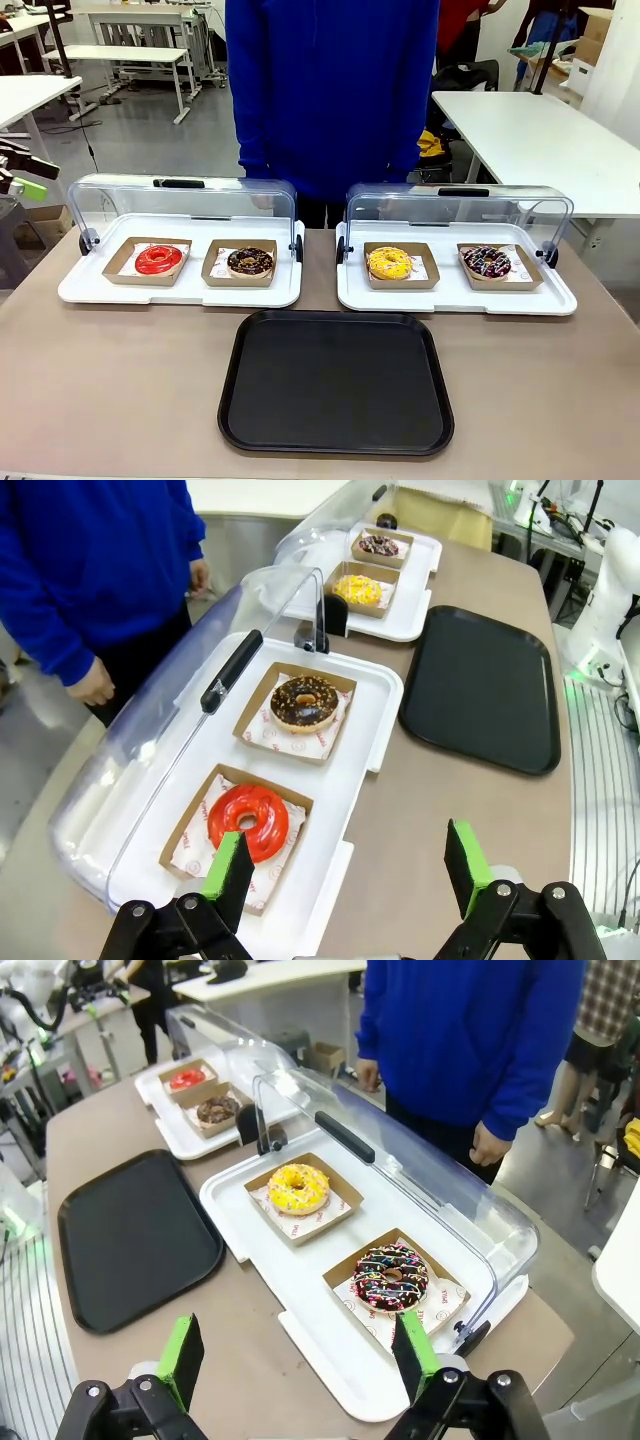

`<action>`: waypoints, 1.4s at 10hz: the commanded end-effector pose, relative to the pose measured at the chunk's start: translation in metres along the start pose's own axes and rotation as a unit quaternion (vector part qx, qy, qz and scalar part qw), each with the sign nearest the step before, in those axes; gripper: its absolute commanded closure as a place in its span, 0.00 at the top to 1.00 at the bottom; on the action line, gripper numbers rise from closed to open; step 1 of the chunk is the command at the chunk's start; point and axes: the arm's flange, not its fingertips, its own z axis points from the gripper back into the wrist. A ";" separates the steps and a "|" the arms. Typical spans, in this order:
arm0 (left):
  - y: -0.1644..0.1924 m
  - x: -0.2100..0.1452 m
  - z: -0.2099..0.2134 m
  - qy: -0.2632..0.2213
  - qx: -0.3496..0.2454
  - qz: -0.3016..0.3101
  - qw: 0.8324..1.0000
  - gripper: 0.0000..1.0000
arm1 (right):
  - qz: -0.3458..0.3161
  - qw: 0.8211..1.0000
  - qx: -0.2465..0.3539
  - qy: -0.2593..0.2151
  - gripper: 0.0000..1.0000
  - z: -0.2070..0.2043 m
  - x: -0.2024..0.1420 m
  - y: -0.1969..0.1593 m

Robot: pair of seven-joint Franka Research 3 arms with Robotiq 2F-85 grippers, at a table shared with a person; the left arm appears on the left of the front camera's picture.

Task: Move the first donut from the left to the tray.
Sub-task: Pick up the Paper togo box containing the Donut indicated by the person and place it on the Handle tray.

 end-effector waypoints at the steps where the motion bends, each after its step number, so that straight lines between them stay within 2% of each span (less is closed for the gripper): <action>1: 0.000 0.002 0.001 -0.006 -0.004 -0.003 1.000 1.00 | 0.015 1.000 0.002 -0.015 1.00 0.000 0.001 -0.004; 14: 0.000 0.002 0.001 -0.006 -0.004 -0.003 1.000 1.00 | 0.015 1.000 0.002 -0.015 1.00 0.000 0.001 -0.004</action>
